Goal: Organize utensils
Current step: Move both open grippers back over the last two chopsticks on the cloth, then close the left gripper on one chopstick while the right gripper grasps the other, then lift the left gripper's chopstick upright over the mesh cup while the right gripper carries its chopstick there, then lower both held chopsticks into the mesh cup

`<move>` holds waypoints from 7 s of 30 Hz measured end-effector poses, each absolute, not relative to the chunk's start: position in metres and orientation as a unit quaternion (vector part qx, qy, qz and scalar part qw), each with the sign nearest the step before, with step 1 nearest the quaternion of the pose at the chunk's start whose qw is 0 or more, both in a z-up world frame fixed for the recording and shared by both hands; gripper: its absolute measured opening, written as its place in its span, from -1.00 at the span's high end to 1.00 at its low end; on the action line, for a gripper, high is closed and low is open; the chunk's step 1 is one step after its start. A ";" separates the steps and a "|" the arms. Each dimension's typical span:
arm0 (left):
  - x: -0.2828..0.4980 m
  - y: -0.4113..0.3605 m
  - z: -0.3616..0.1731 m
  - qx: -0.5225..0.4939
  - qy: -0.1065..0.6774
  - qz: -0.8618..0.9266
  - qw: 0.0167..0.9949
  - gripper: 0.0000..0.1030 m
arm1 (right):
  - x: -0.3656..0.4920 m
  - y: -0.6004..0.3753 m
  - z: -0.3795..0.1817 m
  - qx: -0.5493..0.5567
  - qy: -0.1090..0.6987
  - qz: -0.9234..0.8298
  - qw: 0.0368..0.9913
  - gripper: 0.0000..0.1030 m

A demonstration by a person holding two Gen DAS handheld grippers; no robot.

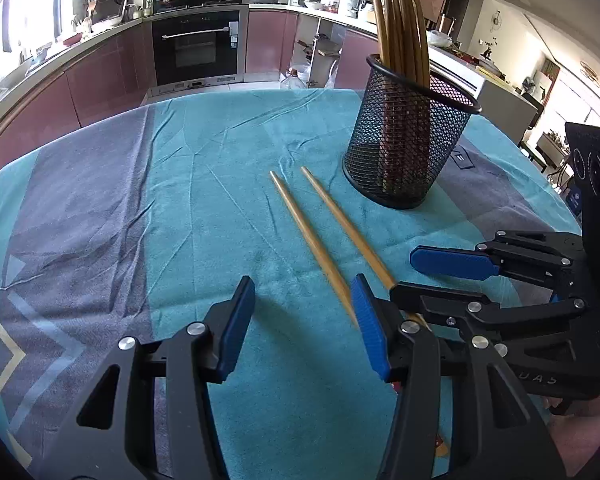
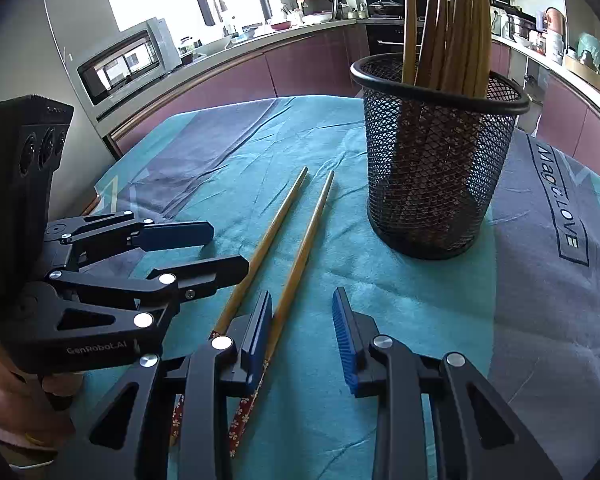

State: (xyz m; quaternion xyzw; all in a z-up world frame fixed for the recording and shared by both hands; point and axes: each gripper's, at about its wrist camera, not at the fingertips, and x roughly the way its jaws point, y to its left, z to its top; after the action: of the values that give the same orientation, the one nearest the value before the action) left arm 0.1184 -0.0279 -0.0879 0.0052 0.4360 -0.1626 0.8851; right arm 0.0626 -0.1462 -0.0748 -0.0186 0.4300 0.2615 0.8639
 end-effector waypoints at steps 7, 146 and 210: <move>0.124 -0.042 -0.090 0.037 0.440 -0.157 0.883 0.10 | 0.066 -0.149 -0.075 -0.017 0.431 0.260 0.864 0.52; 0.094 -0.019 0.052 -0.068 0.289 -0.250 0.922 0.86 | 0.056 -0.234 0.056 0.085 0.239 0.294 0.922 0.90; 0.117 -0.058 0.093 -0.030 0.284 -0.244 0.927 0.86 | 0.114 -0.233 0.059 0.077 0.241 0.246 0.936 0.90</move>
State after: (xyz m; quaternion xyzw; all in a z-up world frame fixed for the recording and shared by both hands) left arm 0.1167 -0.0575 0.0926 -0.0301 0.2840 -0.2437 0.9269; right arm 0.1140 -0.2332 0.0587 0.0770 0.2413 0.2460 0.9356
